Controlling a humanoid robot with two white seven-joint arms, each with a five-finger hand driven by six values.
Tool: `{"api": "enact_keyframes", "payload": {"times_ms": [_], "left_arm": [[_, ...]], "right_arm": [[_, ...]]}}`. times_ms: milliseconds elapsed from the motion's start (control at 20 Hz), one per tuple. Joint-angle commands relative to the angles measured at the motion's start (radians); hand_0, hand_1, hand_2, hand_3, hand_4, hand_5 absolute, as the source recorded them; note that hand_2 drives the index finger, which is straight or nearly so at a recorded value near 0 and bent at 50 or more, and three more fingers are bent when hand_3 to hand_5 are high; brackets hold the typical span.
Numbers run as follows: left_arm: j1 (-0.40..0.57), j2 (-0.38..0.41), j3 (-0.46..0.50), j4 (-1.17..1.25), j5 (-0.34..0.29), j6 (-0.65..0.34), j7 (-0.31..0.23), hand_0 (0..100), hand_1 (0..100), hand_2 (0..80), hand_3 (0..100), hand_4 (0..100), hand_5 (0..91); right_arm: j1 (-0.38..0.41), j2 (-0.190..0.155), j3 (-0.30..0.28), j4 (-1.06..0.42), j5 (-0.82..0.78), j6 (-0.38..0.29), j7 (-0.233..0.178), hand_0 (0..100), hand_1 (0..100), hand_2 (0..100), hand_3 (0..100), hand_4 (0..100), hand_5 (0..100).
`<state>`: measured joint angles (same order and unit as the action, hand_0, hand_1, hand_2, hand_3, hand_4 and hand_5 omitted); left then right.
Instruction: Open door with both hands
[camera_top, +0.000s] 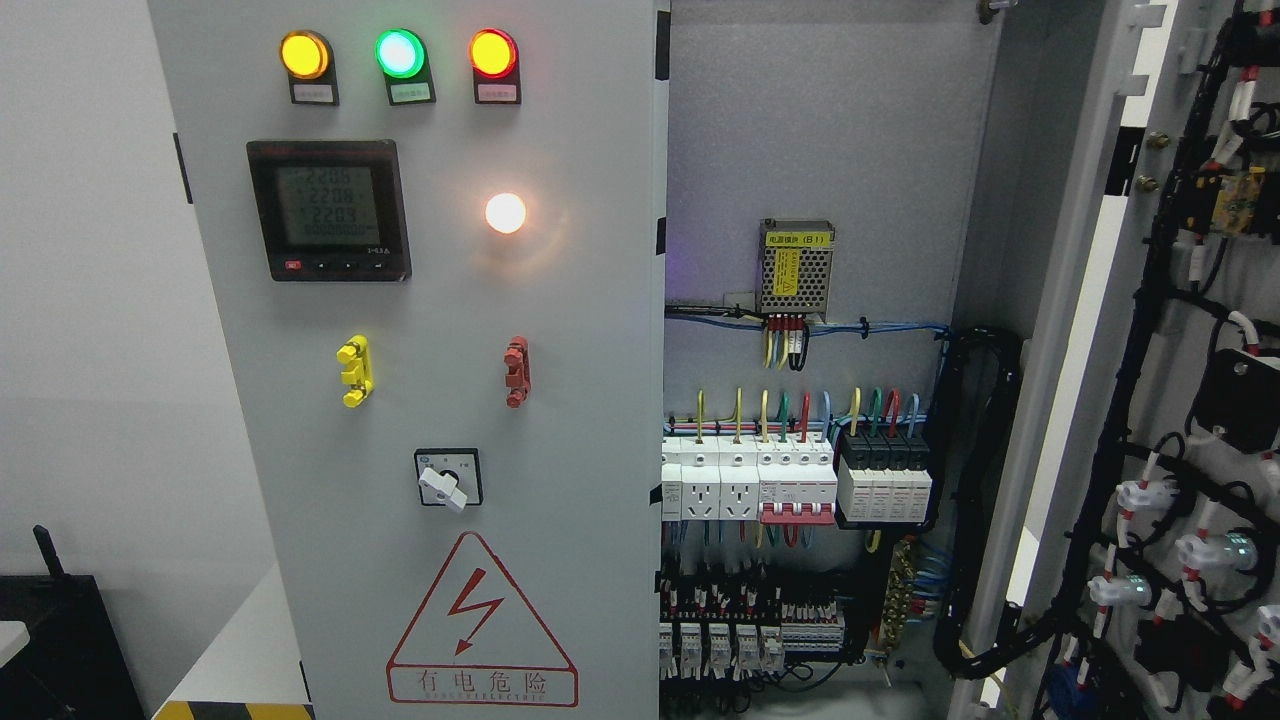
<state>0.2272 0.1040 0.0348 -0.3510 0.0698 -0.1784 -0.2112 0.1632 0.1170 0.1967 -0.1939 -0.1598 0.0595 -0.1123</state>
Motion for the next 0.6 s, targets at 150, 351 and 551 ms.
{"api": "enact_keyframes", "payload": {"times_ms": [150,351,551], "left_arm": [[-0.149,-0.133,0.005,0.455,-0.117,0.068,0.004,12,39,0.0,0,0,0.0],[-0.149,-0.133,0.014,0.455,-0.134,0.086,0.006,12,39,0.0,0,0,0.0],[-0.149,-0.132,0.019,0.455,-0.120,0.086,0.004,12,39,0.0,0,0,0.0]], "right_arm": [[0.018,-0.002,0.001,-0.031,0.000,-0.003,-0.001,12,39,0,0,0,0],[0.081,-0.043,0.003,-0.255,0.000,-0.004,-0.006,12,39,0,0,0,0],[0.192,-0.088,0.007,-0.585,0.003,0.002,-0.012,12,39,0,0,0,0]]}}
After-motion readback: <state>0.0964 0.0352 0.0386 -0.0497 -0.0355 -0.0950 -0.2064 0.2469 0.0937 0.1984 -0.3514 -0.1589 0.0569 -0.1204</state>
